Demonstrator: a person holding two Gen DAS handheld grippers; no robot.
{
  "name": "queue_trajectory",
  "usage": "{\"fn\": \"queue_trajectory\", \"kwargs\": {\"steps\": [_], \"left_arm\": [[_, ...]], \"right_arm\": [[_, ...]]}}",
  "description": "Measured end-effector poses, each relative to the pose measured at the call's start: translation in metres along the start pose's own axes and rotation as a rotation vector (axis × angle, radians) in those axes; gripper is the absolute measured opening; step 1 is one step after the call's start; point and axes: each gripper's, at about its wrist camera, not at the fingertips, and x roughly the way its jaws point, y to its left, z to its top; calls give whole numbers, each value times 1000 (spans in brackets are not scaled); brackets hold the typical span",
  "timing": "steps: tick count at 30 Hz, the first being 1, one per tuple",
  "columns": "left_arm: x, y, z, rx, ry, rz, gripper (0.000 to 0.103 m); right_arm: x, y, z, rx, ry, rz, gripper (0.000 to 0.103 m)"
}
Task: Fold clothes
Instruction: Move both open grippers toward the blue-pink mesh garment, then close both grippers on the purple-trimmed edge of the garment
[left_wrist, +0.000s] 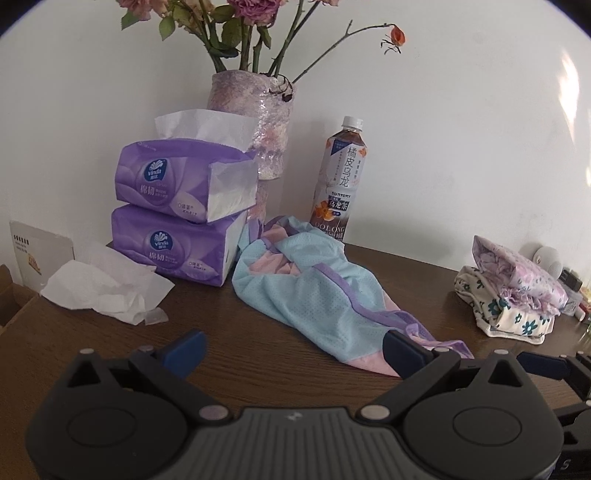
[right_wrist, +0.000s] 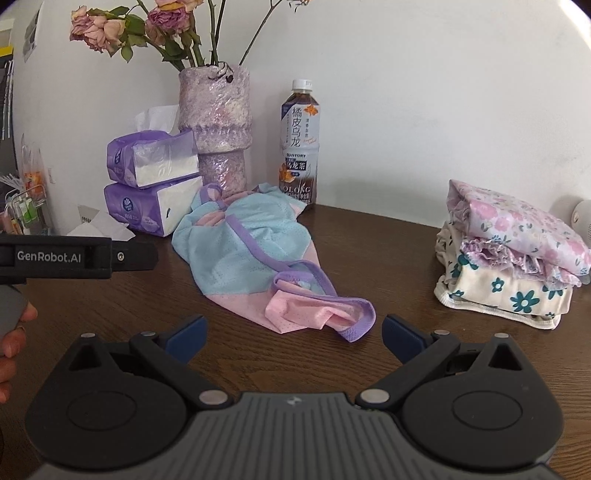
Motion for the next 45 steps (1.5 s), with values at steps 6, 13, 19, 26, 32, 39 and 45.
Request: {"fn": "queue_trajectory", "kwargs": {"steps": [6,13,19,26,32,39,45], "left_arm": [[12,-1,4,41,-8,10,101],[52,-16,11,108,38,-9,91],[88,-26,12,90,106,-31,83],[110,-34,18,67,151,-25,70],[114,-43,19,96,152,41,50],[105,-44,20,108,128,-6,4],[77,-47,24,125,43,-59,4]], "right_arm": [[22,-4,7,13,24,-2,101],[47,-9,15,30,51,-7,74],[66,-12,22,46,64,-16,69],[75,-22,18,79,87,-7,38],[77,-19,18,65,97,2,21],[69,-23,17,89,82,1,8],[55,-30,13,116,65,11,8]]}}
